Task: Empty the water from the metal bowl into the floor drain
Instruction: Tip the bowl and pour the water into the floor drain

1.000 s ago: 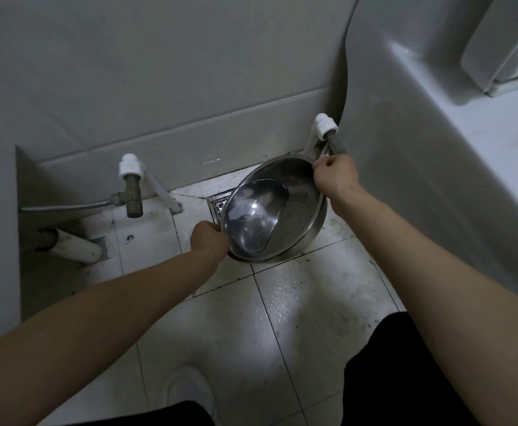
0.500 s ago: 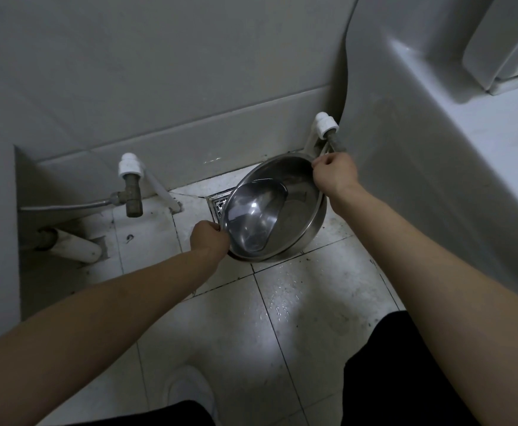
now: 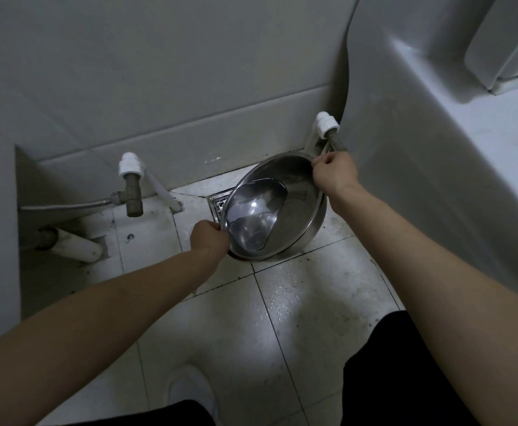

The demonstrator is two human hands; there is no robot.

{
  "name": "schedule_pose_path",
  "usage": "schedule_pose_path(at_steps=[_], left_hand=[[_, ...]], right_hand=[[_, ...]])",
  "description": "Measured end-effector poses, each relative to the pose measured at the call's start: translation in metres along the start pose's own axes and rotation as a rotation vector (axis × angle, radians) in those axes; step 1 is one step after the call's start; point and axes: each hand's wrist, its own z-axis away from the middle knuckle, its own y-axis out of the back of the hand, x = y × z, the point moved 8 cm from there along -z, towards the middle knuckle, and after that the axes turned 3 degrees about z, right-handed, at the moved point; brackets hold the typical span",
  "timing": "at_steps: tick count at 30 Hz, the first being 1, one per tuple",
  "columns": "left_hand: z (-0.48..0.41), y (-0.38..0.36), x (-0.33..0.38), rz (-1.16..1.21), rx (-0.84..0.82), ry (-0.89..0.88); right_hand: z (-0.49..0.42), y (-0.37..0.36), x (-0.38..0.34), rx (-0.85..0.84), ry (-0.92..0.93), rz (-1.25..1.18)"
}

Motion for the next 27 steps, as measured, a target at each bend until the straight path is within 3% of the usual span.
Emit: schedule_pose_path(at_steps=[27], left_hand=[[0.0006,-0.0015,-0.0001,-0.021,0.007,0.009]], right_hand=[[-0.006,-0.0031,0.0009,0.018,-0.002,0.02]])
